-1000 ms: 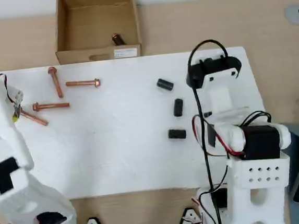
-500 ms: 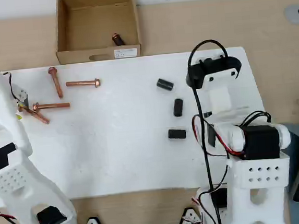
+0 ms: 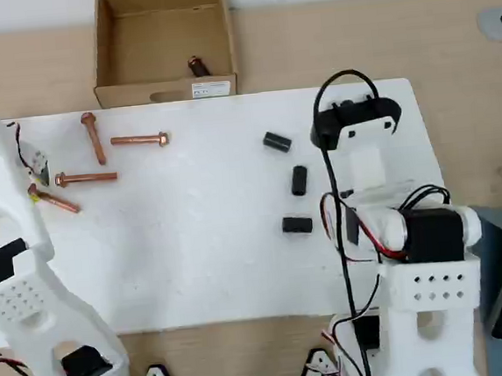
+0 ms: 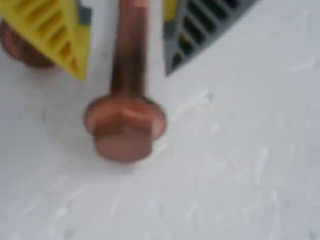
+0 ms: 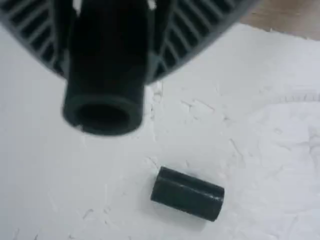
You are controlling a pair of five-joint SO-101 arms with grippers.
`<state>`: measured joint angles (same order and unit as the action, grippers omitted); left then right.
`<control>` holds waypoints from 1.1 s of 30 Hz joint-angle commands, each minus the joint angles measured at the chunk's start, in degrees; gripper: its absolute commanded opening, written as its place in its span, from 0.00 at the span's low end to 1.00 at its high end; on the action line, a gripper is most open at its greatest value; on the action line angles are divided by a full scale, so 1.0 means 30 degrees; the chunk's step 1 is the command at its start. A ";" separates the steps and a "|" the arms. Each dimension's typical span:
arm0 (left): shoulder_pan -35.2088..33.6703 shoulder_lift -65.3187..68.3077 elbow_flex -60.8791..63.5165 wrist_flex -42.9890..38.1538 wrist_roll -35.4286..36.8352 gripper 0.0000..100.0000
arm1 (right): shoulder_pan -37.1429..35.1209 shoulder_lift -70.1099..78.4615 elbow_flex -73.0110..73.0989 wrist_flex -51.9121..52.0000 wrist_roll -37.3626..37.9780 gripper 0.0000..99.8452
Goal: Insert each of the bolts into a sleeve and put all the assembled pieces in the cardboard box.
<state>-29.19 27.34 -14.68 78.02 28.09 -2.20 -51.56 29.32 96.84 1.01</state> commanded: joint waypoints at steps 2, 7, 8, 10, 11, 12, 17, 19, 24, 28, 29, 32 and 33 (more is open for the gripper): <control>0.0293 -0.0220 0.0029 0.0088 -0.0147 0.11 | 0.0190 -0.0278 0.0044 -0.0381 -0.0029 0.01; 0.0205 -0.0220 0.1524 -0.1553 -0.0147 0.11 | 0.0190 -0.0308 0.0044 -0.0381 -0.0029 0.01; 0.0176 -0.0220 0.1788 -0.1905 -0.0147 0.11 | 0.0190 -0.0308 0.0015 -0.0381 -0.0029 0.01; 0.0176 -0.0220 0.2227 -0.2432 -0.0147 0.11 | 0.0190 -0.0308 -0.0015 -0.0381 -0.0029 0.01; 0.0176 -0.0220 0.2403 -0.2667 -0.0147 0.11 | 0.0190 -0.0308 -0.0015 -0.0352 -0.0029 0.01; 0.0176 -0.0220 0.2549 -0.2842 -0.0147 0.11 | 0.0190 -0.0308 -0.0015 -0.0352 -0.0029 0.01; 0.0176 -0.0220 0.2842 -0.3458 -0.0147 0.11 | 0.0190 -0.0308 -0.0015 -0.0352 -0.0029 0.01; 0.0176 -0.0220 0.2813 -0.3458 -0.0147 0.10 | 0.0190 -0.0308 -0.0015 -0.0352 -0.0029 0.01; 0.0176 -0.0220 0.2813 -0.3868 -0.0176 0.01 | 0.0190 -0.0366 -0.0015 -0.0352 -0.0029 0.01; 0.0176 -0.0249 0.2755 -0.3839 -0.0176 0.00 | 0.0190 -0.0425 -0.0073 -0.0322 -0.0029 0.01; 0.0176 -0.0337 0.2755 -0.3839 -0.0176 0.00 | 0.0190 -0.0425 -0.0073 -0.0322 -0.0029 0.01; 0.0205 -0.0454 0.2608 -0.3634 -0.0176 0.00 | 0.0190 -0.0454 -0.0337 -0.0205 -0.0029 0.01; 0.0264 -0.0513 0.2344 -0.3253 -0.0176 0.00 | 0.0190 -0.0454 -0.0571 -0.0029 -0.0029 0.01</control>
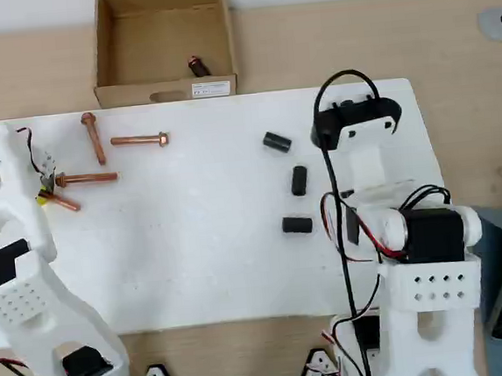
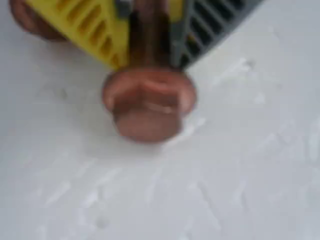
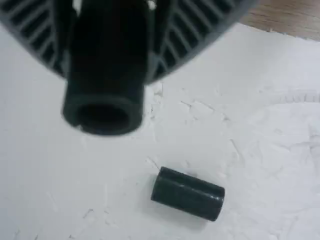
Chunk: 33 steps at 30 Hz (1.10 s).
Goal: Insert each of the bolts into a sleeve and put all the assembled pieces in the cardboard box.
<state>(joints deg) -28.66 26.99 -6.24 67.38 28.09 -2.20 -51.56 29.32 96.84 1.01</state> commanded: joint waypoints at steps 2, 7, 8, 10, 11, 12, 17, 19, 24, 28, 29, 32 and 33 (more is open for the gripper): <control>0.0176 -0.0689 -0.1348 0.1817 -0.0176 0.00 | 0.0161 -0.0454 -0.1070 0.0234 -0.0029 0.01; 0.1260 -0.1744 -0.3810 0.5832 -0.0176 0.00 | 0.0190 -0.0454 -0.2066 0.0996 -0.0029 0.01; 0.1495 -0.2095 -0.4366 0.6564 -0.0176 0.00 | 0.0190 -0.0454 -0.2300 0.1084 -0.0029 0.01; 0.1934 -0.2886 -0.5333 0.7795 -0.0176 0.00 | 0.0220 -0.0454 -0.2857 0.1231 -0.0029 0.01; 0.2168 -0.3385 -0.5802 0.8352 -0.0176 0.00 | 0.0220 -0.0454 -0.3150 0.1231 -0.0029 0.01; 0.2403 -0.3941 -0.6183 0.8821 -0.0176 0.00 | 0.0220 -0.0484 -0.3443 0.1231 -0.0117 0.01; 0.3839 -0.7399 -0.6476 1.0081 -0.0410 0.00 | 0.0718 -0.1509 -0.4469 0.1348 -0.0147 0.01; 0.4484 -0.8894 -0.6154 1.0374 -0.0733 0.00 | 0.1363 -0.2564 -0.4440 0.1289 -0.0147 0.01; 0.5832 -1.2967 -0.3546 1.0403 -0.1846 0.00 | 0.2623 -0.5084 -0.3297 0.1026 -0.0029 0.01; 0.6828 -1.6337 -0.0234 1.0374 -0.2755 0.00 | 0.2945 -0.7077 -0.1099 0.0234 -0.0029 0.01; 0.7004 -1.7158 0.0645 1.0315 -0.2842 0.00 | 0.3033 -0.7575 -0.0454 -0.0147 -0.0029 0.01; 0.7414 -1.9502 0.3165 1.0110 -0.2901 0.00 | 0.3004 -0.9187 0.1656 -0.1553 -0.0029 0.01; 0.7560 -2.0234 0.4044 0.9817 -0.2901 0.00 | 0.2945 -0.9773 0.2388 -0.1993 -0.0029 0.01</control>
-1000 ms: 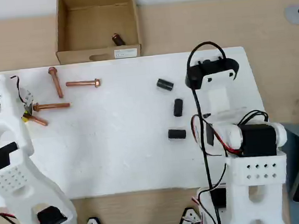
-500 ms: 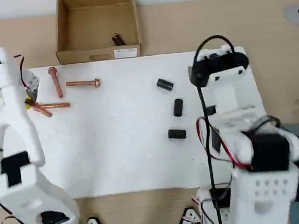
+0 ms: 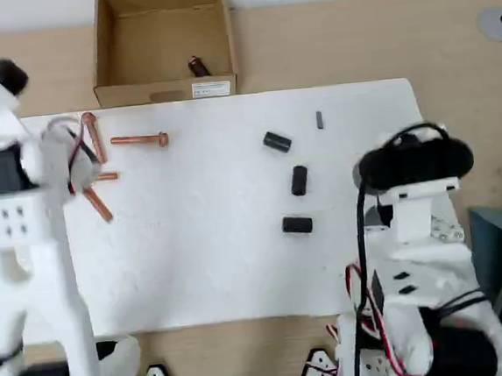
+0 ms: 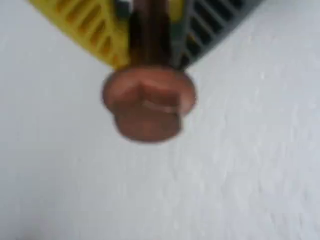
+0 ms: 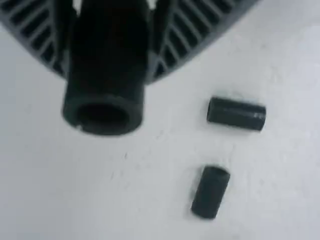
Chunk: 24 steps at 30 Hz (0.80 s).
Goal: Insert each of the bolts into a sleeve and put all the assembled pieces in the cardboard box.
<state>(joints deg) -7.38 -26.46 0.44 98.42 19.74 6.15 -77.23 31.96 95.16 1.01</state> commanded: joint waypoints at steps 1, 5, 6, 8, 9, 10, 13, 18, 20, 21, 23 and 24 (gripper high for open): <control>0.0557 -0.3121 0.2813 -0.0879 -0.0117 0.00 | 0.0132 -0.1773 0.2300 -0.1963 -0.0059 0.01; 0.0557 -0.6462 0.6799 -0.3048 -0.0117 0.00 | 0.0103 -0.3941 0.5553 -0.4484 -0.0029 0.01; 0.0557 -0.7399 0.7853 -0.3722 -0.0117 0.00 | 0.0103 -0.4440 0.6315 -0.5070 -0.0029 0.01; 0.0557 -0.9304 0.9905 -0.5070 -0.0117 0.00 | -0.0220 -0.5348 0.7663 -0.6125 -0.0029 0.01; 0.0557 -1.0330 1.0930 -0.5744 -0.0117 0.00 | -0.0601 -0.5729 0.8220 -0.6476 -0.0029 0.01; 0.0557 -1.1297 1.1839 -0.6359 -0.0117 0.00 | -0.1011 -0.6110 0.8718 -0.6652 -0.0029 0.01; 0.0557 -1.4051 1.4242 -0.7678 -0.0117 0.00 | -0.2799 -0.6989 1.0007 -0.7033 -0.0147 0.01; 0.0557 -1.8271 1.7817 -0.8821 -0.0088 0.00 | -0.5201 -0.8073 1.1941 -0.7766 -0.0147 0.01; 0.0557 -1.9941 1.9311 -0.9026 -0.0088 0.00 | -0.6081 -0.8513 1.2410 -0.8234 -0.0147 0.01; 0.0586 -2.0791 1.9810 -0.8996 -0.0088 0.00 | -0.6520 -0.8747 1.2674 -0.8527 -0.0147 0.01; 0.0586 -2.2520 2.0718 -0.8967 -0.0088 0.00 | -0.7458 -0.9216 1.3289 -0.9143 -0.0147 0.01; 0.0645 -2.3370 2.1070 -0.8967 -0.0088 0.00 | -0.7927 -0.9451 1.3670 -0.9407 -0.0147 0.01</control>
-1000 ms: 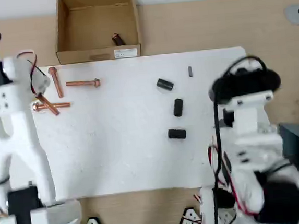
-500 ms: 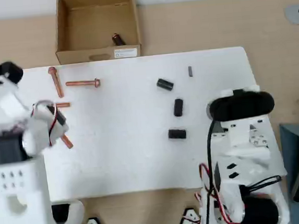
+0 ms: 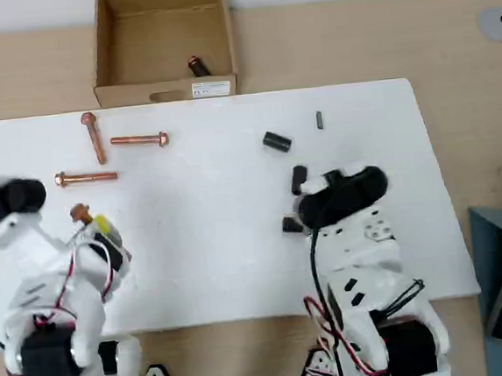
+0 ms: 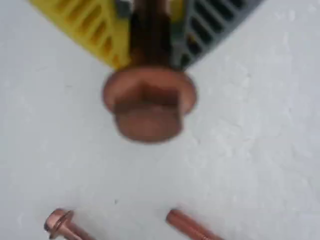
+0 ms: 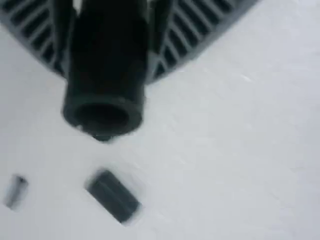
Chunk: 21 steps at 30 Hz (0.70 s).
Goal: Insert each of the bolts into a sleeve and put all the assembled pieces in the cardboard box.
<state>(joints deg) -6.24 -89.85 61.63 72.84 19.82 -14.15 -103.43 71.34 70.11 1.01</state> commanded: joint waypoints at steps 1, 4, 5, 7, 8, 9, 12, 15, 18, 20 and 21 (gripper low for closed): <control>0.0498 -0.3121 0.1026 -0.0469 -0.0117 0.00 | -0.1685 -0.0952 0.0923 -0.1260 -0.0147 0.01; 0.2051 -0.5231 0.1700 -0.0498 -0.0117 0.00 | -0.3443 -0.1568 0.1656 -0.1465 -0.0147 0.01; 0.2579 -0.5084 0.1700 -0.0674 -0.0117 0.00 | -0.4000 -0.1744 0.1744 -0.1465 -0.0147 0.01; 0.3223 -0.4821 0.1553 -0.1201 -0.0117 0.00 | -0.4996 -0.2095 0.1861 -0.1641 -0.0147 0.01; 0.3546 -0.4821 0.1377 -0.1495 -0.0029 0.00 | -0.5436 -0.2183 0.1919 -0.1700 -0.0147 0.01; 0.3839 -0.4879 0.1289 -0.1846 0.0000 0.00 | -0.5875 -0.2300 0.2037 -0.1700 -0.0147 0.01; 0.4835 -0.4908 0.1201 -0.3634 0.0000 0.00 | -0.7077 -0.2388 0.2154 -0.1729 -0.0147 0.01; 0.5656 -0.4908 0.1172 -0.5392 0.0029 0.00 | -0.8132 -0.2447 0.2154 -0.1729 -0.0147 0.01; 0.6681 -0.4908 0.1172 -0.6828 0.0938 0.00 | -0.9011 -0.2447 0.2154 -0.1729 -0.0147 0.01; 0.7473 -0.4908 0.1172 -0.7414 0.1465 0.00 | -0.9480 -0.2447 0.2183 -0.1993 -0.0088 0.01; 0.7853 -0.4908 0.1172 -0.7502 0.1524 0.00 | -0.9626 -0.2447 0.2183 -0.2315 -0.0059 0.01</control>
<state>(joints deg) 14.33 -104.09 66.81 53.23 23.08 -41.32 -103.60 77.76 65.98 1.01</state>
